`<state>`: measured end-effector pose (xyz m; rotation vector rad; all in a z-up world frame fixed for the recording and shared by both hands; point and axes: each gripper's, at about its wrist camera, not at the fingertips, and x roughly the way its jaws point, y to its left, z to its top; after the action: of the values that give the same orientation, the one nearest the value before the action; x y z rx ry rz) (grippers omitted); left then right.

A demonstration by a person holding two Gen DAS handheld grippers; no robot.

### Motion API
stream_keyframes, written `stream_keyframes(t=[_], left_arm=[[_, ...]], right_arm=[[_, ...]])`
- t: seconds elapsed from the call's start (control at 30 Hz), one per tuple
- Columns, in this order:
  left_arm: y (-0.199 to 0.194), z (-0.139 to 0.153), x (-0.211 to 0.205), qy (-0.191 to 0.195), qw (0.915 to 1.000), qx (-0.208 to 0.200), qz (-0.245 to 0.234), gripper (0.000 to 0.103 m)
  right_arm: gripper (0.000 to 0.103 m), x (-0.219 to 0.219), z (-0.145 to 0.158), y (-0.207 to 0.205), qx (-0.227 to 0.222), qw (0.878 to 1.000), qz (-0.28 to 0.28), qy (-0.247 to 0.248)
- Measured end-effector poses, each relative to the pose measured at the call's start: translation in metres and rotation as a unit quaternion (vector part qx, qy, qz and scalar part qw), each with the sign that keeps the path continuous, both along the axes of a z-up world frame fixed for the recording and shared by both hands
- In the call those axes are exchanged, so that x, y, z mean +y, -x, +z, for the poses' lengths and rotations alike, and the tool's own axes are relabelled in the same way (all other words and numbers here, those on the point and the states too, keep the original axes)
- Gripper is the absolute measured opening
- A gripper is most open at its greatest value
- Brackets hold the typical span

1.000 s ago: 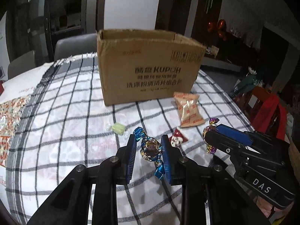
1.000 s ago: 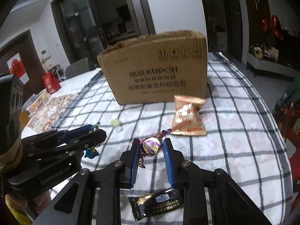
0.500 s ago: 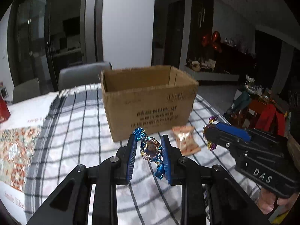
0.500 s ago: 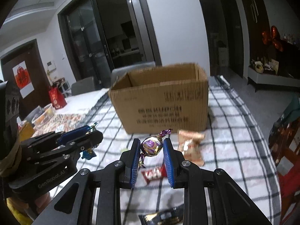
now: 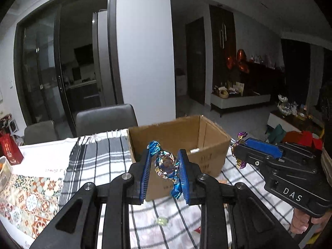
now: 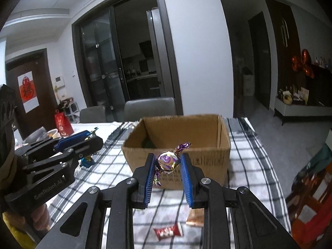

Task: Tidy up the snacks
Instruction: 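Carry the blue and purple candies up and over the box with both grippers, then open both grippers to release the candies into the box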

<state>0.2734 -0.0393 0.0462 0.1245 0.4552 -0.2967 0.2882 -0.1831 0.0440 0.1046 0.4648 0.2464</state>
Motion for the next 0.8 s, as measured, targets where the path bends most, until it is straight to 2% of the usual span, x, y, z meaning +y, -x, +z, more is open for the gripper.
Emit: stream_keyframes(t=[0.2,0.43,0.8], left_arm=[[-0.022,0.010,-0.003,-0.004,1.0000,-0.008,-0.001,0.027],[-0.049,0.015,-0.010,-0.007,0.9999,-0.014,0.004,0.027],[-0.103,0.001,-0.022,-0.014,0.9998,0.010,0.005,0.027]], right_arm=[[0.026,-0.002,0.012,-0.020,-0.011,1.000,0.000,0.004],[0.026,-0.008,0.015,-0.052,0.001,1.000,0.005,0.005],[0.026,-0.016,0.009,-0.094,0.012,1.000,-0.002,0.022]])
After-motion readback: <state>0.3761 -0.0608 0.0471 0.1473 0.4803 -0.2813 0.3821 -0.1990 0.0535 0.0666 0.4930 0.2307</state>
